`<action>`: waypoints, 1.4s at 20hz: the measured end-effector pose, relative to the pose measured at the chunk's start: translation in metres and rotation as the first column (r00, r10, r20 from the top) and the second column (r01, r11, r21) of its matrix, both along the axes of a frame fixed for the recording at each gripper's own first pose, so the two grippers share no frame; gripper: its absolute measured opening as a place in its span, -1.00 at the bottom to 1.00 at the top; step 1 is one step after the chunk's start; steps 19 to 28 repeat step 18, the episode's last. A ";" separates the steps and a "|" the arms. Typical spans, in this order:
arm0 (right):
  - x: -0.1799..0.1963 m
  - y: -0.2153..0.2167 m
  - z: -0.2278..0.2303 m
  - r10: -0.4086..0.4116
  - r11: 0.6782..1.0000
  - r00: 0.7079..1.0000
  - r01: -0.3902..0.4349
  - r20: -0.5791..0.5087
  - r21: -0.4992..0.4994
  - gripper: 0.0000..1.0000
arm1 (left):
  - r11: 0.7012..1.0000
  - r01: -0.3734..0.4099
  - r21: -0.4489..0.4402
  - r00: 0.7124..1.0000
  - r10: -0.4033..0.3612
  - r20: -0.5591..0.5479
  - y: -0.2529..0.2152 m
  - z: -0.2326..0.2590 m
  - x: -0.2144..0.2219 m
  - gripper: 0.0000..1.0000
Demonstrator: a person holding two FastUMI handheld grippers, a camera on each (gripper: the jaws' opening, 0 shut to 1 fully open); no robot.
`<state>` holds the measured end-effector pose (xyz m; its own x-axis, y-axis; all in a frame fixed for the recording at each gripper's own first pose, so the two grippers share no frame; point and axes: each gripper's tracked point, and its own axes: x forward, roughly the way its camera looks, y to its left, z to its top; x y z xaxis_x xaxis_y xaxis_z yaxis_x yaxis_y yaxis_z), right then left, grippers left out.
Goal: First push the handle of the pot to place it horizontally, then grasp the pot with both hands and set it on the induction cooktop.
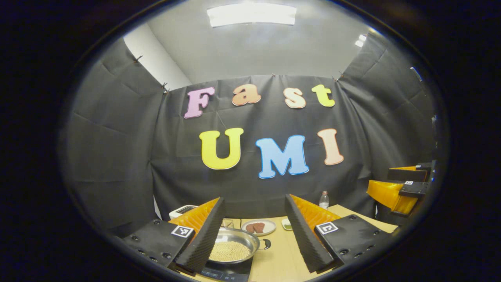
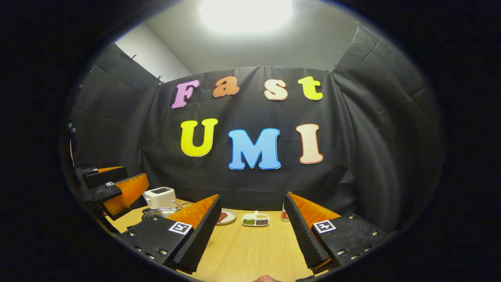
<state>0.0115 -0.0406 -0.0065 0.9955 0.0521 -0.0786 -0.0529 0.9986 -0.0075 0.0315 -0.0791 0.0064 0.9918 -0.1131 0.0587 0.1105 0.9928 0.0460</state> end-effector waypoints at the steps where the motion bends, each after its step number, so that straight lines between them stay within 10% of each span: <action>1: 0.000 0.004 0.002 0.006 1.000 1.000 -0.006 0.002 0.001 0.93 | 1.000 0.000 0.001 1.000 0.000 0.002 0.001 0.001 0.000 0.80; 28: -0.007 0.011 0.016 -0.014 0.999 0.999 0.012 0.037 0.038 0.94 | 0.999 -0.003 0.033 0.999 0.002 0.040 0.016 0.017 -0.008 0.95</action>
